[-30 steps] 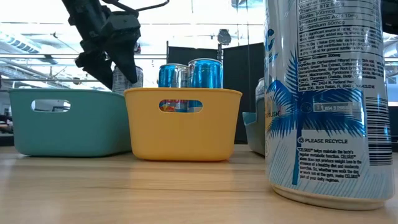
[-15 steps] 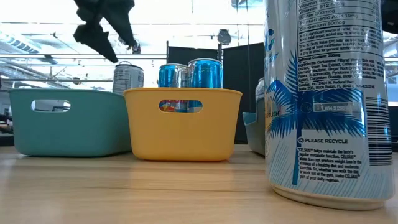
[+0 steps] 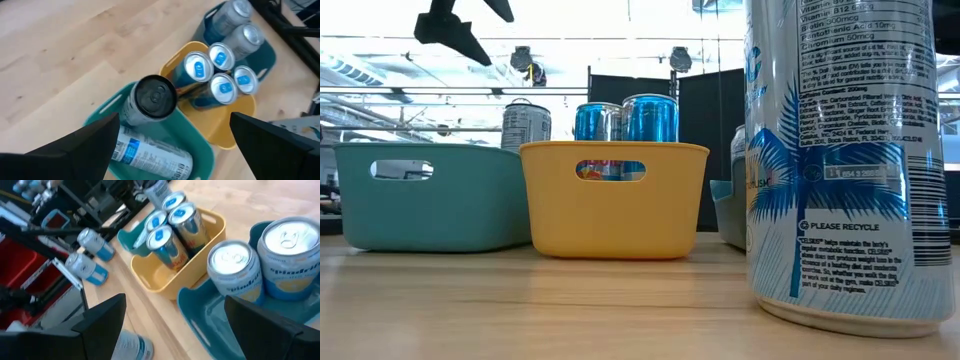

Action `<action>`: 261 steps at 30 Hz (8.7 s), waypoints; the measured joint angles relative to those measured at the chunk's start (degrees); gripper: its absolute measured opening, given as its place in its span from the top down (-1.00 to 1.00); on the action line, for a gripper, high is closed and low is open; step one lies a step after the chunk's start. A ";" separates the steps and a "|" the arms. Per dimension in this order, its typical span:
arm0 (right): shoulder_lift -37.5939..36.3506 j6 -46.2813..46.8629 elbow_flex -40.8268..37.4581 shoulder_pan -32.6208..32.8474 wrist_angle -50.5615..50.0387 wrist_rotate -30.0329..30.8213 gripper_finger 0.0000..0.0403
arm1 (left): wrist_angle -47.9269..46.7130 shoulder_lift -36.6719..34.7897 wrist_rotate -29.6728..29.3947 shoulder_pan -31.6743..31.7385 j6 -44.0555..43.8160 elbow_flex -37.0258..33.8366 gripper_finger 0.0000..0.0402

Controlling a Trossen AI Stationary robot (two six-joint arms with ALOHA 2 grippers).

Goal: Sort soda cans
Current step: Put the top bottom left black can into the light green bin and adjust the can, then put the bottom left black can into the light green bin

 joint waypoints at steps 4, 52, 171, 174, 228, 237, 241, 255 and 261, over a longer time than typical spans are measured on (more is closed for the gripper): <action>0.00 -0.48 0.00 -1.96 2.95 1.50 -0.65 | 0.02 -0.93 1.18 0.00 0.06 0.00 -0.93; 17.62 9.86 0.02 -5.72 22.45 1.27 -0.65 | 3.50 12.10 13.25 -8.62 69.12 0.00 -0.83; 17.59 1.81 0.02 -3.68 26.73 -1.92 -0.65 | -0.52 -0.77 -13.24 -14.04 22.84 4.20 -0.40; 17.59 1.50 0.02 -3.71 26.73 -1.92 -0.65 | -0.51 -3.97 -16.96 -16.09 17.80 0.63 -0.40; 17.57 4.07 0.02 -3.84 26.77 -4.94 -0.65 | 34.00 -8.78 -42.77 -24.76 -2.32 -40.46 -0.40; 17.57 3.87 0.02 -3.84 26.75 -4.94 -0.65 | 33.75 -6.53 -39.41 -24.76 -4.80 -40.46 -0.40; 17.56 4.00 0.02 -3.85 26.75 -4.94 -0.65 | 33.64 -6.41 -38.65 -24.72 -4.64 -40.44 -0.40; 17.57 4.04 0.02 -3.86 26.77 -4.94 -0.65 | 33.42 -6.37 -39.41 -24.76 -0.14 -40.41 -0.53; 17.55 4.07 0.02 -3.86 26.81 -4.94 -0.65 | 33.04 -6.33 -39.54 -24.76 0.22 -40.44 -0.72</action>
